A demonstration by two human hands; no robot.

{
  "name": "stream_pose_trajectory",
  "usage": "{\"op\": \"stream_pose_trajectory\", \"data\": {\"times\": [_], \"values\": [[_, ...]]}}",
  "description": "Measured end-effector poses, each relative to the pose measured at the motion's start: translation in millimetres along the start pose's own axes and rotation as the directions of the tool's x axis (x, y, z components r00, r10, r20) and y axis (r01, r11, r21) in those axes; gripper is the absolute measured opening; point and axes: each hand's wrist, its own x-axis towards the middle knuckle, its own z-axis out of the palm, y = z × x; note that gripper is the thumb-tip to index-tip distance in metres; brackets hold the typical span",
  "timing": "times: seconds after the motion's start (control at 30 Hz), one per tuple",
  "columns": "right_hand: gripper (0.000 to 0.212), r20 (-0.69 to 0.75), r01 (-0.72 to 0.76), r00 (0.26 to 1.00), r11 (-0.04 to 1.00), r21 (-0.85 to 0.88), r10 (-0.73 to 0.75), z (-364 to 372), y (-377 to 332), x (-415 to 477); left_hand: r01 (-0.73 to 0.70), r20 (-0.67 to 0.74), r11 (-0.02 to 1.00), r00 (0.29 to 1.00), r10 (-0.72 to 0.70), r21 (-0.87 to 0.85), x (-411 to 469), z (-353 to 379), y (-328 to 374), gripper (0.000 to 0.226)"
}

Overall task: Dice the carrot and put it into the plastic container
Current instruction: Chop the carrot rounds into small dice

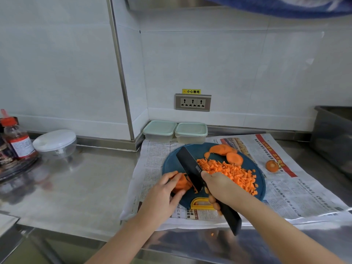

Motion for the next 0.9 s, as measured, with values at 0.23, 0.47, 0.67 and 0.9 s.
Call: {"op": "stream_pose_trajectory", "data": {"times": [0.23,0.47,0.67,0.9], "values": [[0.045,0.074,0.018,0.997,1.0,-0.011,-0.017,0,-15,-17,0.0,-0.003,1.0,1.0,0.0,-0.027,-2,-2,2,0.046],[0.044,0.048,0.005,0.999,0.999,-0.034,-0.004,3,-14,-21,0.035,0.007,0.999,0.999,-0.035,-0.034,-2,-3,3,0.051],[0.044,0.061,-0.057,0.996,0.998,-0.034,0.059,3,-17,-23,0.034,-0.008,0.998,0.999,-0.034,-0.058,-2,-4,4,0.044],[0.044,0.109,-0.105,0.988,0.994,-0.04,0.108,-4,-23,-25,0.052,-0.017,0.993,0.998,-0.054,-0.107,-2,-3,-2,0.048]]}}
